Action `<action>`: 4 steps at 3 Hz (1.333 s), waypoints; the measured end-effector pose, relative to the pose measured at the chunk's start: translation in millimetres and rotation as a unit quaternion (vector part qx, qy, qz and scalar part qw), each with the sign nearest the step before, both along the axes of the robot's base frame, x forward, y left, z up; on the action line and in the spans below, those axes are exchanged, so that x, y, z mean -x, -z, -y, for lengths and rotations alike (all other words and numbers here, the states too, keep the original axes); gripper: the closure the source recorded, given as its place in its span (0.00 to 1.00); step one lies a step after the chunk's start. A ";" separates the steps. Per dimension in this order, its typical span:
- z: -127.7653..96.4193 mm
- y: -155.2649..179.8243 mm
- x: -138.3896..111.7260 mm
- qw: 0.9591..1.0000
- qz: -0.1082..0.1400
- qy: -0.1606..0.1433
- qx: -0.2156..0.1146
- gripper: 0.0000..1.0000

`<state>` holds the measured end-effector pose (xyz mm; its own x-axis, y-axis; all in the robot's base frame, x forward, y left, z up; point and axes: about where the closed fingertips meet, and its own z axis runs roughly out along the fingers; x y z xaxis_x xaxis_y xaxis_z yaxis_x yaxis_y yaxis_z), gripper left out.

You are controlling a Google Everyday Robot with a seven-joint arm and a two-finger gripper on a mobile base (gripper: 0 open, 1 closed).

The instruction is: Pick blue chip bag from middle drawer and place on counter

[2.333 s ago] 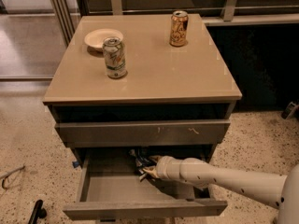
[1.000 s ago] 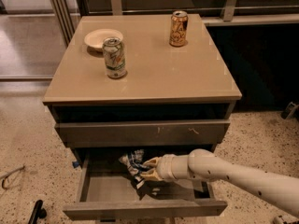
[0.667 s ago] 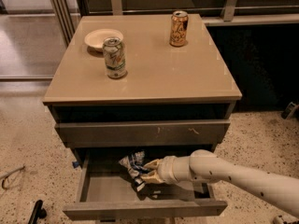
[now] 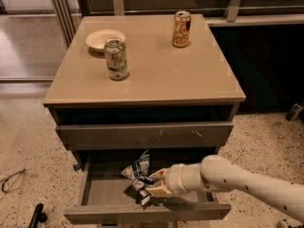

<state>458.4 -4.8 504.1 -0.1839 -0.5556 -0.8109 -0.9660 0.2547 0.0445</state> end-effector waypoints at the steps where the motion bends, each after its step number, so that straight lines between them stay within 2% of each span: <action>1: 3.8 -54.3 27.0 1.000 -0.019 -0.008 -0.003 1.00; 2: 6.8 -100.2 39.6 0.999 -0.029 -0.014 0.000 1.00; 3: 11.3 -161.9 18.5 0.999 0.028 -0.013 -0.016 1.00; 4: 10.9 -164.7 18.1 0.999 0.030 -0.014 -0.016 1.00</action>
Offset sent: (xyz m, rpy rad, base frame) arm -0.0539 -0.0135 0.1592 -0.0091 0.0796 0.0384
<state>440.3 -15.8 668.8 -0.1188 -0.5329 -0.8378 -0.9738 0.2271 -0.0063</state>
